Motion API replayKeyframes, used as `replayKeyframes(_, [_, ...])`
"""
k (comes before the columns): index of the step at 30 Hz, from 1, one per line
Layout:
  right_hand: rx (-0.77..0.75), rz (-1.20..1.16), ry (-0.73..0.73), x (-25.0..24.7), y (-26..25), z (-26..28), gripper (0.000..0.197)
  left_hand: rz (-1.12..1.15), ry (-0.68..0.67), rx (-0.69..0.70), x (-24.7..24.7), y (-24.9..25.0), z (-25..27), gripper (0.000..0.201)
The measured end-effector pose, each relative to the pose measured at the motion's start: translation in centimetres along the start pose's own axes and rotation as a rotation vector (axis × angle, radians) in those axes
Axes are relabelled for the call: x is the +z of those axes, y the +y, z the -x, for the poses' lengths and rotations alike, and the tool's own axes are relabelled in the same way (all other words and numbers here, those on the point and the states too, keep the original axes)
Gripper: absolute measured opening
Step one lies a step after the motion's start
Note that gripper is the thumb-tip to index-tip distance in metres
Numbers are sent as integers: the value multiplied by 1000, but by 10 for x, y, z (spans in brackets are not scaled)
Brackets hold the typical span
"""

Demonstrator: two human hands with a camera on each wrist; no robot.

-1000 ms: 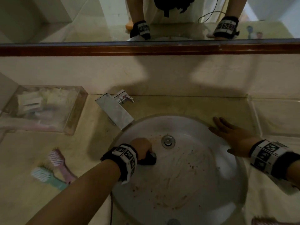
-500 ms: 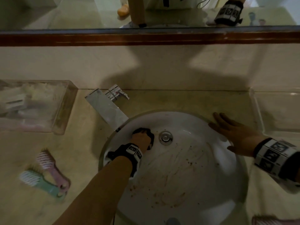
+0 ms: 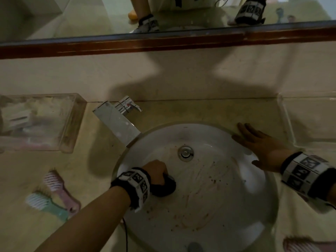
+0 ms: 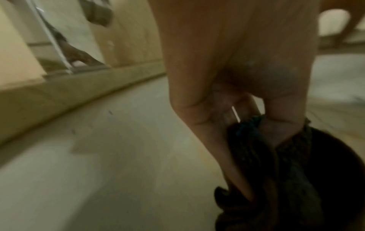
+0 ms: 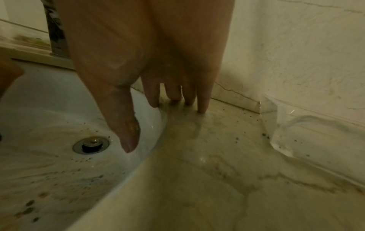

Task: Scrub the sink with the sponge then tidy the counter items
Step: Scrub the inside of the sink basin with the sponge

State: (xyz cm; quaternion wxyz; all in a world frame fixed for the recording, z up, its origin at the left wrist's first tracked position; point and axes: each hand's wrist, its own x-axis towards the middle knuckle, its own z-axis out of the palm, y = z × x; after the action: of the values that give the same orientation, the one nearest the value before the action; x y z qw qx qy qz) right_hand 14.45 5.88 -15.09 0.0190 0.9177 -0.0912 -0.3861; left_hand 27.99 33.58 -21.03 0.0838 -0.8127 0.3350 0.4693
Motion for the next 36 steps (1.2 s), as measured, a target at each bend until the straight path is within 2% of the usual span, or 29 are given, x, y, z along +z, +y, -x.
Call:
replayKeyframes(2, [-2, -16, 4, -1, 0, 0, 97, 69, 90, 40, -13, -7, -4, 17])
replayKeyframes(5, [-6, -19, 7, -1, 0, -1, 100, 88, 369, 35, -21, -11, -25, 35])
replayKeyframes(6, [-8, -16, 7, -1, 0, -1, 101, 89, 422, 45, -20, -11, -33, 39])
replayKeyframes(8, [-8, -9, -2, -3, -1, 0, 103, 59, 355, 72, -18, -10, -44, 48])
replayKeyframes(11, [-8, -6, -16, -6, -2, 2, 103, -88, 122, 63, -1, -10, -50, 68])
replayKeyframes(12, [-8, -2, -16, -6, -2, 2, 103, -124, 119, 56, 5, -10, -52, 71])
replayKeyframes(16, [1, 7, -18, -5, -1, 1, 104, -127, 331, 66, 13, -6, -61, 47])
replayKeyframes(20, [-2, 5, -15, -5, -1, 1, 103, -87, 345, 50, 7, 3, -70, 31])
replayKeyframes(25, [1, 3, -6, -4, -2, 0, 104, -154, 72, 68, 18, 13, -54, 23])
replayKeyframes(28, [-5, 3, -7, -2, -1, 0, 103, -204, -36, 108, 20, 17, -43, 30])
replayKeyframes(30, [-7, 3, -5, -2, -1, 0, 103, -138, -86, 123, 1, 15, -36, 10])
replayKeyframes(32, [-5, 7, -5, -2, -1, 1, 103, -49, -73, 127, -23, 11, -32, 25])
replayKeyframes(33, [-6, 10, -2, -2, -2, 1, 103, -16, -27, 125, -34, 8, -34, 20])
replayKeyframes(34, [-7, 9, -4, -3, -3, 1, 103, -3, 51, 133, -44, 7, -33, 12])
replayKeyframes(35, [-7, 10, -8, -3, -3, 1, 103, 9, 137, 105, -48, 5, -38, 14])
replayKeyframes(36, [-4, 13, -14, -4, -3, 1, 103, 15, 222, 91, -50, 5, -43, 26])
